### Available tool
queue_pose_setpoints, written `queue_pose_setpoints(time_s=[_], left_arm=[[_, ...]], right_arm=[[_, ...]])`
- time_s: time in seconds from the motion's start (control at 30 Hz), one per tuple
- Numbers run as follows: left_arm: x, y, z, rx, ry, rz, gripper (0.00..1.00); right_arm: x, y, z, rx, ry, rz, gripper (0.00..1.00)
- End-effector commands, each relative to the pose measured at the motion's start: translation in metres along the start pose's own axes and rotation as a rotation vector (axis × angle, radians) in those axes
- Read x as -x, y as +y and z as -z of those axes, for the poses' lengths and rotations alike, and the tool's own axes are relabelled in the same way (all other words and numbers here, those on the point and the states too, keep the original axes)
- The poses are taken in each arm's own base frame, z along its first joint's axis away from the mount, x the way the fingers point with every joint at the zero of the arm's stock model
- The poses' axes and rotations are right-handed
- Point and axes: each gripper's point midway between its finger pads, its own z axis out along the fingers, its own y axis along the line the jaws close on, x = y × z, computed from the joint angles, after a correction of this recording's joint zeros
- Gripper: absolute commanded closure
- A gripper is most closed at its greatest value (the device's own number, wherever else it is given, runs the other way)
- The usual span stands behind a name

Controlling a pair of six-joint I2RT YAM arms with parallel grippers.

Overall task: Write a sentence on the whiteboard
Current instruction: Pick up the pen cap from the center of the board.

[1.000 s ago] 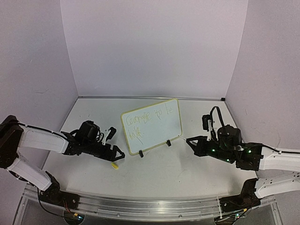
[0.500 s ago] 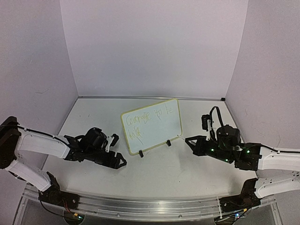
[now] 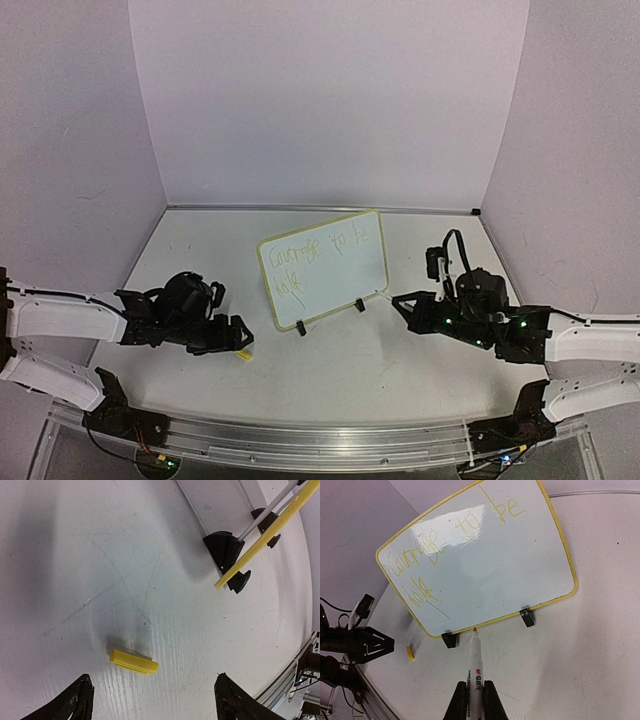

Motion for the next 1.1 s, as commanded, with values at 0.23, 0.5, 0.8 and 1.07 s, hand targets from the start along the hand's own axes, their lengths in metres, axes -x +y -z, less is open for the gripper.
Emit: queue_pose_setpoints(time_s=[0.23,0.5,0.8,1.07], left_arm=[[-0.015,-0.003,-0.009,-0.029,0.073,0.133,0.20],[-0.019,-0.004,-0.021,-0.020,0.103,0.134,0.21],[-0.020,-0.011,-0.035,-0.026,0.131,0.113,0.23],[-0.019,-0.019,-0.048,-0.011,0.150,0.029,0.27]], right_arm=[[0.004,0.002,-0.002,0.013,-0.028,-0.025,1.00],[0.006,0.001,0.000,0.010,-0.037,-0.034,1.00],[0.002,-0.003,0.000,-0.001,-0.032,-0.044,1.00],[0.001,-0.004,0.001,-0.004,-0.032,-0.043,1.00]])
